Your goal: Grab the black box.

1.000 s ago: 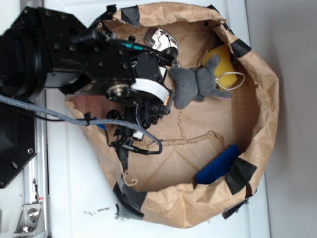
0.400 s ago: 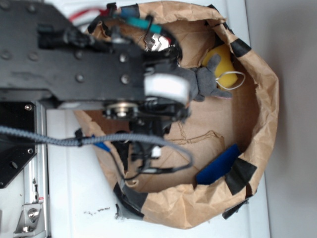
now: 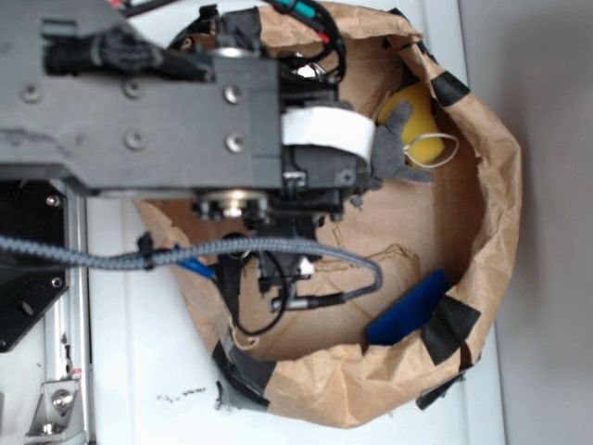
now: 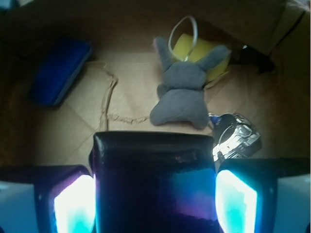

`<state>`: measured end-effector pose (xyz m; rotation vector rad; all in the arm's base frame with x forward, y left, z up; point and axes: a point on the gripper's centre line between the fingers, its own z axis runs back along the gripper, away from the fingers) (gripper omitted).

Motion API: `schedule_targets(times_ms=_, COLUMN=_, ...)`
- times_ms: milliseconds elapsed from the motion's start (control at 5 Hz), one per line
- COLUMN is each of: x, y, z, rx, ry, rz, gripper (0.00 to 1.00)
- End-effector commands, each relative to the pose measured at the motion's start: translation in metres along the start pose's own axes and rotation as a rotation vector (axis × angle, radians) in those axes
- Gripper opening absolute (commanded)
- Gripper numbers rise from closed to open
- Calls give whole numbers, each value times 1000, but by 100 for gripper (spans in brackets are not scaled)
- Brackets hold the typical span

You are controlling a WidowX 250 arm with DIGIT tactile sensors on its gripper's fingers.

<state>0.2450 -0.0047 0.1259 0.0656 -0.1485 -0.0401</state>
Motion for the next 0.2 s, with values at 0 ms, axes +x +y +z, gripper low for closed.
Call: schedule_targets(times_ms=0, x=11, y=-5, z=22, rx=-30, ry=-96, rz=-3, gripper=0)
